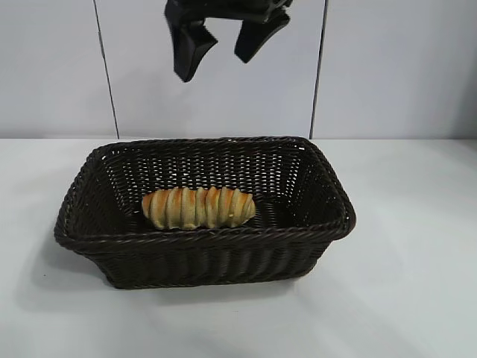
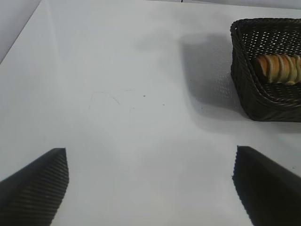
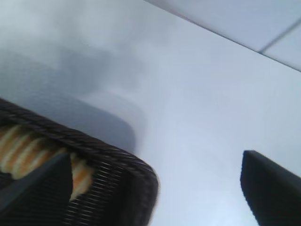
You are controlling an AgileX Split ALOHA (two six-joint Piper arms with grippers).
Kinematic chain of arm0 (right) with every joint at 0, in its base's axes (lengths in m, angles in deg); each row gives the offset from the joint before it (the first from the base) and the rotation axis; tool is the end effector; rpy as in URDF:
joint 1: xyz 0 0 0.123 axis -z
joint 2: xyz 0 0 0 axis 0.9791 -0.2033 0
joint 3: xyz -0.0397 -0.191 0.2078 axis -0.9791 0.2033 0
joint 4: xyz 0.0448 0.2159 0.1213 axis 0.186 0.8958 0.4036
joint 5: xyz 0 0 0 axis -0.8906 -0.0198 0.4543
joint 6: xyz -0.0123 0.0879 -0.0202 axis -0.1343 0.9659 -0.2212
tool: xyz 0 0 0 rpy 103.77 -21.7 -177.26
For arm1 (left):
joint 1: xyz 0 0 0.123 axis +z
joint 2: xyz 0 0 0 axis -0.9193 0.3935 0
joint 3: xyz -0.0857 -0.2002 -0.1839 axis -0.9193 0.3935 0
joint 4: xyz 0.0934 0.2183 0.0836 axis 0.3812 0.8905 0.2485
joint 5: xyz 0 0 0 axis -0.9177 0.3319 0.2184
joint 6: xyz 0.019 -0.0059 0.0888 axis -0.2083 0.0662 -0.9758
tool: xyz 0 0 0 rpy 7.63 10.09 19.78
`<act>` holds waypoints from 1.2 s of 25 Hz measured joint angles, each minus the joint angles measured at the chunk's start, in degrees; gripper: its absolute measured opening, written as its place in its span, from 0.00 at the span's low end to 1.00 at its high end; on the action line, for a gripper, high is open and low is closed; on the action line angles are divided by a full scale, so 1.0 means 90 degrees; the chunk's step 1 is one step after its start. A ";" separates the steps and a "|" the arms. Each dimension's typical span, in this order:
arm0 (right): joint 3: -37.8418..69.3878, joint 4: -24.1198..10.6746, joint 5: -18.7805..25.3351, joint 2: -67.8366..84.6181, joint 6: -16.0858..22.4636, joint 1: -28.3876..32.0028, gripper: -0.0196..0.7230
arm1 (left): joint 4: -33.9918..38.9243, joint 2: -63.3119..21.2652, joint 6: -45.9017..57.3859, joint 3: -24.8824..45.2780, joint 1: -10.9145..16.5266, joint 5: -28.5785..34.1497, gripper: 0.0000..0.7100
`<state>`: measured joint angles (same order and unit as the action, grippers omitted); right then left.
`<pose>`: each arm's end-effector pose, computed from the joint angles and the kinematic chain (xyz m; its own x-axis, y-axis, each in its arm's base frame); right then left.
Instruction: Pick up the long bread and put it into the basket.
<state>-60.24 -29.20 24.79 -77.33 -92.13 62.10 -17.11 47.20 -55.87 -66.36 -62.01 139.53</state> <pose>0.4345 0.1270 0.3317 -0.7834 -0.3610 -0.5059 -0.3869 0.9203 -0.0576 -0.0079 -0.0065 0.2676 -0.5166 0.0100 -0.8562 -0.0013 0.9999 0.0125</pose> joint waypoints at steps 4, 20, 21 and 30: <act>0.0000 -0.0064 0.0285 0.0000 0.0007 0.0865 0.96 | 0.0000 0.0000 0.0000 0.0000 0.0000 0.0000 0.97; 0.0009 0.0823 0.0587 0.1596 -0.0300 0.3940 0.96 | 0.0000 0.0000 0.0000 0.0000 0.0000 0.0000 0.97; 0.0060 0.0828 0.0602 0.1852 -0.0300 0.4017 0.96 | 0.0000 0.0000 0.0000 0.0000 0.0000 0.0000 0.97; 0.1214 0.1049 0.0697 0.4325 -0.0294 0.4064 0.96 | 0.0000 0.0000 0.0000 0.0000 0.0000 0.0000 0.97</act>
<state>-49.32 -19.75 31.06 -38.41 -94.78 98.67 -17.11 47.20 -55.87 -66.36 -62.01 139.53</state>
